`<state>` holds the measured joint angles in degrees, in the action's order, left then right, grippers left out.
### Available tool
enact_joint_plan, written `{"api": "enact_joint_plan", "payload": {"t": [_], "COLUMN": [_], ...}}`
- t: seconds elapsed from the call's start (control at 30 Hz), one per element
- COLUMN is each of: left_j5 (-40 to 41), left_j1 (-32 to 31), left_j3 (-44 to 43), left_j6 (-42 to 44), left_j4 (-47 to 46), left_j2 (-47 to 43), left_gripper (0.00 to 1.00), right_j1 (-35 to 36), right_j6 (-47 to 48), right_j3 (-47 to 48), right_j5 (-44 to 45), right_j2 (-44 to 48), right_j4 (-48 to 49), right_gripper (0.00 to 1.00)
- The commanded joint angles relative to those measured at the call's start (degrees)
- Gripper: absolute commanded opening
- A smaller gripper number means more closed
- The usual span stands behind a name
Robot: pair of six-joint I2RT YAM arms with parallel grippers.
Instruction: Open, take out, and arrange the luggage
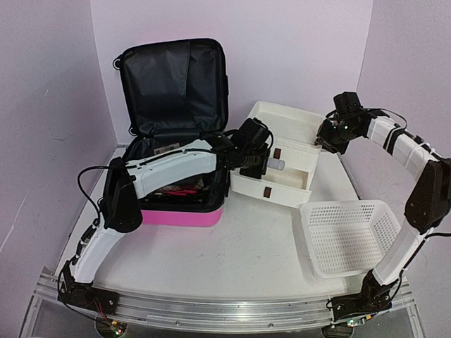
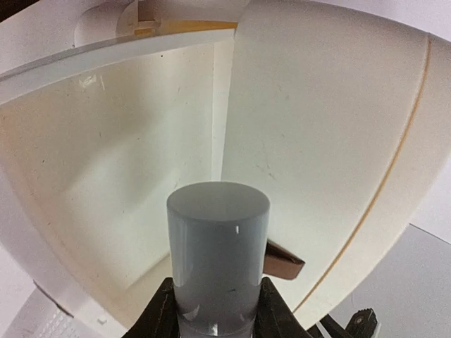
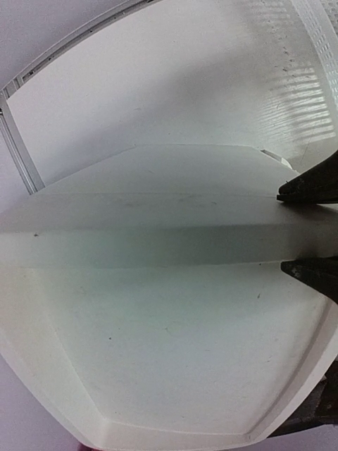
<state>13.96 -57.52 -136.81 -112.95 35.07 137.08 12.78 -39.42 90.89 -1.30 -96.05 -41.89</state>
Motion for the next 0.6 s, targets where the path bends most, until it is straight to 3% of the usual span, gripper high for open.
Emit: {"api": "enact_joint_plan", "payload": {"t": [0.0, 0.23, 0.37, 0.57], "left_j5": [2.03, 7.67, 6.0, 6.81], "left_j1": [0.34, 0.52, 0.83, 0.91], "left_j3": [-4.61, -6.88, -6.39, -7.09], "left_j6": [1.11, 4.11, 2.45, 4.99], "left_j4": [-7.07, -7.05, -6.87, -6.85], "left_j2": [2.84, 5.6, 6.65, 6.27], "left_gripper": [0.19, 0.23, 0.25, 0.41], "right_j1": [0.76, 0.72, 0.75, 0.76], "right_j6": [-1.33, -0.47, -0.43, -0.65], "right_j3": [-3.42, -3.87, -3.86, -4.0], "right_j5": [-7.44, -6.93, -6.53, -6.46], "right_j2": [-0.81, -0.02, -0.06, -0.43], "right_j4": [0.74, 0.7, 0.67, 0.67], "right_gripper": [0.0, 0.0, 0.0, 0.0]}}
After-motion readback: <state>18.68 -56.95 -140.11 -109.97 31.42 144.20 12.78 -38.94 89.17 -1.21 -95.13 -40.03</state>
